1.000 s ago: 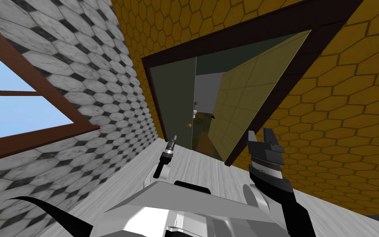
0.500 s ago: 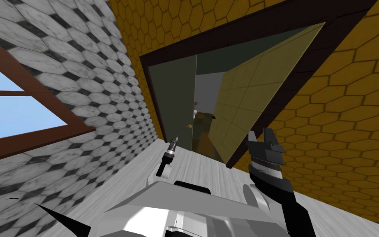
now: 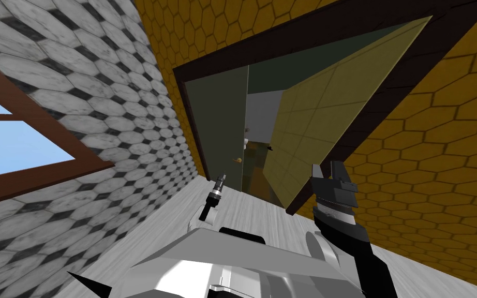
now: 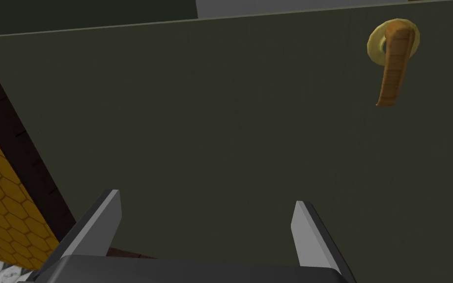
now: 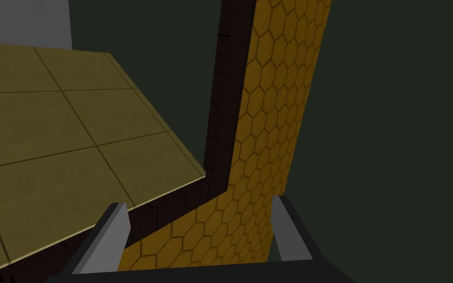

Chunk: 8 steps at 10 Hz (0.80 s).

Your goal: Push the door open

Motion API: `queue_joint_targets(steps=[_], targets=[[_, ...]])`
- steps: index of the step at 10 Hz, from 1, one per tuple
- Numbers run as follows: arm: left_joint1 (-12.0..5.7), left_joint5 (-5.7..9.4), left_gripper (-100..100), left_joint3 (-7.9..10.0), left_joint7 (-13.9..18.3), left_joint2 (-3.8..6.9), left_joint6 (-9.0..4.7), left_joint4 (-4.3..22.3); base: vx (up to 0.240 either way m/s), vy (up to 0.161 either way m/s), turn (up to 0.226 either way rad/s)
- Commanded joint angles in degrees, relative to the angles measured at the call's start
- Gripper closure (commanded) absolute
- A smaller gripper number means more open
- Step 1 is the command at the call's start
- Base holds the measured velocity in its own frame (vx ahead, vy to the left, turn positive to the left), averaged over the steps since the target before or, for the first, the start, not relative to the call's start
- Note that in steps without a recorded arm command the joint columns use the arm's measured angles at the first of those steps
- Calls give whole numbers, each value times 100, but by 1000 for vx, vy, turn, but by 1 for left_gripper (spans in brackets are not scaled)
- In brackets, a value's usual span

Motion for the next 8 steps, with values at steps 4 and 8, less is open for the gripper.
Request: queue_joint_targets(steps=[4, 8], targets=[[-320, 35, -100, -36, 107, 9, -129, 758, 69, 18, 1], [-570, 62, -100, -72, 194, 6, -233, 1341, 73, 12, 1]])
